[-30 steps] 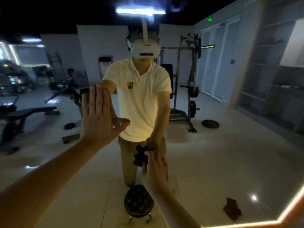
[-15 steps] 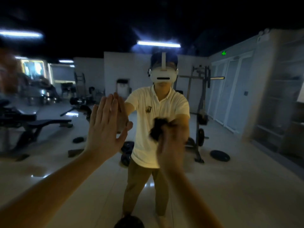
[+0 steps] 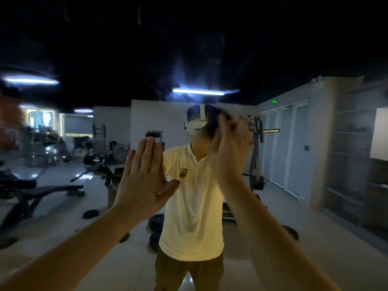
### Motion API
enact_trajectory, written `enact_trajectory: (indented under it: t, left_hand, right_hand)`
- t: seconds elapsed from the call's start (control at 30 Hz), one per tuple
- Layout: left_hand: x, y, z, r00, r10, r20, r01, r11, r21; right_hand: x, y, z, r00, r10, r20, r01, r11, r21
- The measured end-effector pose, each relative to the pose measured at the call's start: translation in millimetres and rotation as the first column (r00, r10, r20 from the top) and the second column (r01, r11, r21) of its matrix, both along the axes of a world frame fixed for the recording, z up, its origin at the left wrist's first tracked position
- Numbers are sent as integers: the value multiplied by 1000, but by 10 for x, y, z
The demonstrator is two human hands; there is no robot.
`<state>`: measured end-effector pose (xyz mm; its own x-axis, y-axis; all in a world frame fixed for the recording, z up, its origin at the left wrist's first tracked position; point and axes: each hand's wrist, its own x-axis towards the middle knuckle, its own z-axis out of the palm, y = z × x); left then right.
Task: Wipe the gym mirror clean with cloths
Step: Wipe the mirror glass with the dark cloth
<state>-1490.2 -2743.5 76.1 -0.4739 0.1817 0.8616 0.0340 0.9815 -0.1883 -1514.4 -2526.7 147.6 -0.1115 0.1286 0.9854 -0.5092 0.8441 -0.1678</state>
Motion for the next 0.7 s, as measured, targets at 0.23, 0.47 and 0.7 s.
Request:
enact_trajectory:
  t: [0.23,0.47,0.7]
  left_hand:
    - [229,-333,317,984,-177,-25,172,976,-132]
    - [83,-358,951,979,-40,-198,37,999,-21]
    - [-143,-467,854,997,4,-75,-10,997,-75]
  right_hand:
    - [-47,-384,-442,995,96,-19,-58,733,677]
    - [-118,-509,1302,983,-41,-181,73,982,175]
    - [-47,-586,82,996,54,-68,7,732,681]
